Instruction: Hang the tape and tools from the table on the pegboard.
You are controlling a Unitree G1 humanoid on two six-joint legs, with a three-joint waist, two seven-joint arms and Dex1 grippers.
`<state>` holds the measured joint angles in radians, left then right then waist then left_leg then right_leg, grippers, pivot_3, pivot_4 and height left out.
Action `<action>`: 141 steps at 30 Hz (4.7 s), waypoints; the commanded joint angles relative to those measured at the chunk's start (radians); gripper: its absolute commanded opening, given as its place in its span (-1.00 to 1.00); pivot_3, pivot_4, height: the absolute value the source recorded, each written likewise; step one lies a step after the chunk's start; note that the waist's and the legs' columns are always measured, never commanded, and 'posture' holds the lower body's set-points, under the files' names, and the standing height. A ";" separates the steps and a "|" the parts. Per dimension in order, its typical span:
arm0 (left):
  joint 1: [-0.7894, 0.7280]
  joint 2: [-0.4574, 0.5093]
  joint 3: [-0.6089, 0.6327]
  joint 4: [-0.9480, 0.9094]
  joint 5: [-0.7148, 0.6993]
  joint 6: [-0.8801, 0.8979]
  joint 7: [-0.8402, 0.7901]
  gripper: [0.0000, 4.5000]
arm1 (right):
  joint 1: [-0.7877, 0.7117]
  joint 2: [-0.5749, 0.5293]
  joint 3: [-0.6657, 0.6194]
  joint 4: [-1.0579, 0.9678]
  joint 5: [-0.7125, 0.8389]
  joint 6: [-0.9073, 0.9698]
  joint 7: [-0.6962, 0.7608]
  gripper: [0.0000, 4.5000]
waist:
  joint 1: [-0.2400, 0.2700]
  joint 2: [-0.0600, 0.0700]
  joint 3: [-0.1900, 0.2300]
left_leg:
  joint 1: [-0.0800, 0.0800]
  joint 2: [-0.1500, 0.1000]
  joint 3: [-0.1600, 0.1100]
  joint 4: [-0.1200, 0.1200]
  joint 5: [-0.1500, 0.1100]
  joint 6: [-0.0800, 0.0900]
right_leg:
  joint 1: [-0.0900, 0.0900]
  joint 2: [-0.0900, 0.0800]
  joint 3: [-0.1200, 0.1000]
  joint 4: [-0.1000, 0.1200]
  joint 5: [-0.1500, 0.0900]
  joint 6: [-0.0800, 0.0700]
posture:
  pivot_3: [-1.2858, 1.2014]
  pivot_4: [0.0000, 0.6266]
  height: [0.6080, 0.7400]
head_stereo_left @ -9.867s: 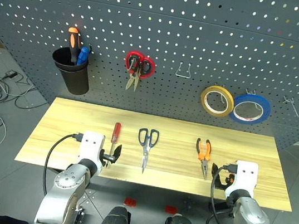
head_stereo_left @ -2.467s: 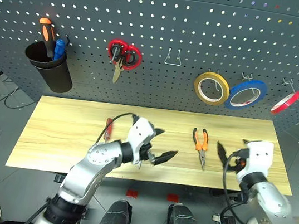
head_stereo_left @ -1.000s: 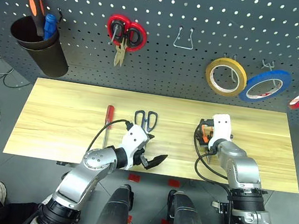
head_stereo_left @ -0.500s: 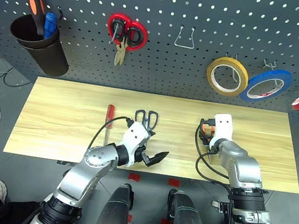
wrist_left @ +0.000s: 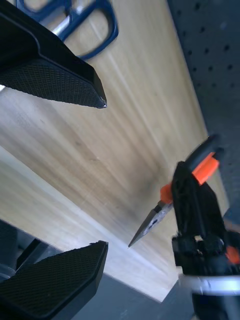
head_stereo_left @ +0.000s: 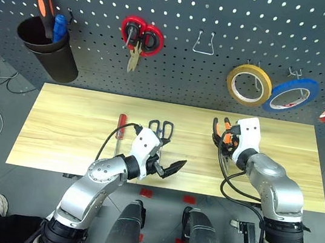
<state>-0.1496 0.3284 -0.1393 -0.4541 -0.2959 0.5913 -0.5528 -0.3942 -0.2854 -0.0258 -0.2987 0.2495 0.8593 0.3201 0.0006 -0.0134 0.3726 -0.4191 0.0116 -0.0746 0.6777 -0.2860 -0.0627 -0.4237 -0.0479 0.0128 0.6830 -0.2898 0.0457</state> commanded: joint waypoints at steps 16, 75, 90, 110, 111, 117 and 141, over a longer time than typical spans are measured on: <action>-0.174 -0.091 0.104 -0.157 -0.054 0.079 0.222 1.00 | -0.251 0.213 -0.027 -0.094 0.057 -0.355 -0.095 0.34 | 0.052 -0.004 -0.111 | 0.001 -0.003 0.002 -0.001 0.002 -0.003 | 0.002 0.001 -0.003 -0.001 0.000 0.000 | 0.22 -0.51 1.00; -0.527 -0.219 0.104 0.359 0.049 -0.213 0.259 1.00 | -0.524 0.297 0.001 0.826 -0.327 -1.288 -0.481 0.98 | 0.055 -0.005 -0.122 | 0.004 -0.002 0.005 0.001 0.003 -0.003 | 0.002 0.002 0.000 0.006 0.000 -0.001 | 0.22 -0.31 1.00; -0.414 -0.207 0.073 0.220 0.032 -0.145 0.230 1.00 | -0.315 0.260 0.010 0.327 -0.257 -0.989 -0.352 0.98 | 0.052 -0.005 -0.122 | 0.003 -0.002 0.005 0.001 0.002 -0.003 | 0.001 0.002 0.000 0.005 0.000 -0.001 | 0.19 -0.34 1.00; -0.056 -0.123 -0.004 0.089 0.237 0.022 0.405 1.00 | 0.239 -0.154 0.087 -0.082 0.054 -0.710 0.327 0.98 | 0.046 -0.006 -0.118 | 0.005 -0.002 0.003 0.000 -0.001 0.004 | 0.005 0.003 0.000 0.001 0.000 -0.001 | 0.14 -0.08 1.00; -0.054 -0.125 -0.004 0.092 0.243 0.034 0.411 1.00 | 0.243 -0.160 0.090 -0.079 0.054 -0.722 0.342 0.98 | 0.045 -0.007 -0.117 | 0.005 -0.002 0.002 0.000 -0.001 0.004 | 0.005 0.003 0.000 0.001 0.000 -0.001 | 0.14 -0.08 1.00; -0.044 -0.132 -0.045 0.173 0.289 0.118 0.429 1.00 | 0.259 -0.200 0.154 -0.065 0.055 -0.797 0.487 0.98 | 0.043 -0.007 -0.089 | 0.017 -0.002 0.001 -0.002 -0.004 0.007 | 0.019 0.003 0.000 -0.003 0.000 -0.001 | 0.12 0.12 1.00; -0.136 -0.253 -0.152 0.373 0.404 0.176 0.484 1.00 | 0.261 -0.212 0.166 0.004 0.058 -0.814 0.554 0.98 | 0.004 -0.009 0.027 | 0.018 0.000 0.000 0.000 -0.004 0.008 | 0.019 0.001 0.002 -0.001 0.000 -0.001 | 0.06 0.49 1.00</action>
<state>-0.2923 0.0751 -0.2783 -0.0538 0.0847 0.7484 -0.0810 -0.1392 -0.5013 0.1479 -0.2685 0.2942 0.0520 0.8723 0.0043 -0.0227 0.3993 -0.4013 0.0115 -0.0748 0.6778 -0.2897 -0.0551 -0.4049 -0.0469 0.0143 0.6821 -0.2898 0.0450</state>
